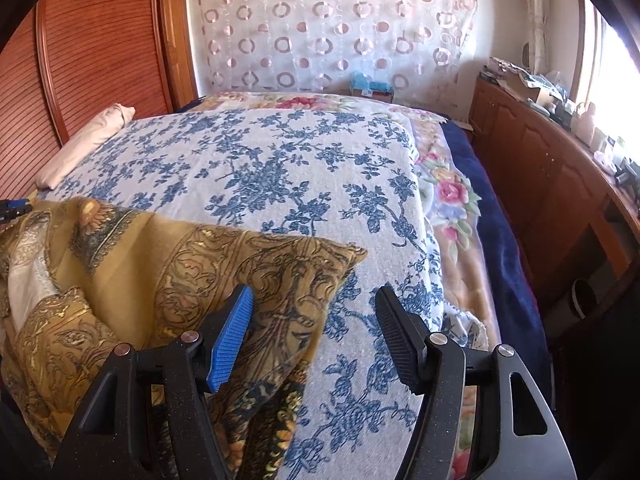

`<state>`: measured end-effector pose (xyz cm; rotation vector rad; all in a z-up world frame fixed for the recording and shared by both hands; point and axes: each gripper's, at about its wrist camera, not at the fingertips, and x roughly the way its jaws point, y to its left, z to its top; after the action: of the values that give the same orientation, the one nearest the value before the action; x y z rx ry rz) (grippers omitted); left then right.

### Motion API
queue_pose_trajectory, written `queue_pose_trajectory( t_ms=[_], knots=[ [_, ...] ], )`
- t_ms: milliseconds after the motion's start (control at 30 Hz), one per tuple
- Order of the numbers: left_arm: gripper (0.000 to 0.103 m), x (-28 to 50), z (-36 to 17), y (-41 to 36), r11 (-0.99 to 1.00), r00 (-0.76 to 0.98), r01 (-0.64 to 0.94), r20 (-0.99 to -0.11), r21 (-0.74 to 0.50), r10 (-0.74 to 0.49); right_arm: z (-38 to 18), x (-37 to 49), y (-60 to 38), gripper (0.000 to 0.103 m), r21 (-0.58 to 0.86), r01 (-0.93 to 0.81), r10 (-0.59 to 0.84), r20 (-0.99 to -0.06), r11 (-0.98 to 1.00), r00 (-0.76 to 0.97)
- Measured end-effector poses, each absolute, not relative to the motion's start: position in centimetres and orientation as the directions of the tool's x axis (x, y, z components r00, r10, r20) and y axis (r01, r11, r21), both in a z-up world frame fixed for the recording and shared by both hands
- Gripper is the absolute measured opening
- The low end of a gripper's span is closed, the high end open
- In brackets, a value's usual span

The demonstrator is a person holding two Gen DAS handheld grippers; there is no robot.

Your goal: Fold small clothes

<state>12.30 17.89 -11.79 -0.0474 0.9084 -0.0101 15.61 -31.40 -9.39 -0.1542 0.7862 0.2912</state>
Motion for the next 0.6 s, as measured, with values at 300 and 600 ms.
queue_pose_trajectory(
  t_ms=[300, 600],
  knots=[
    [0.037, 11.9, -11.6, 17.3, 0.997, 0.629, 0.046, -0.774, -0.054, -0.071, -10.0, 17.6, -31.7, 0.066, 0.017, -0.317, 0.220, -0.756, 0.948, 0.616],
    [0.007, 11.1, -10.8, 15.5, 0.994, 0.624, 0.112, -0.777, -0.016, -0.084, -10.4, 19.3, -30.5, 0.061, 0.011, -0.330, 0.215, -0.780, 0.944, 0.588]
  ],
)
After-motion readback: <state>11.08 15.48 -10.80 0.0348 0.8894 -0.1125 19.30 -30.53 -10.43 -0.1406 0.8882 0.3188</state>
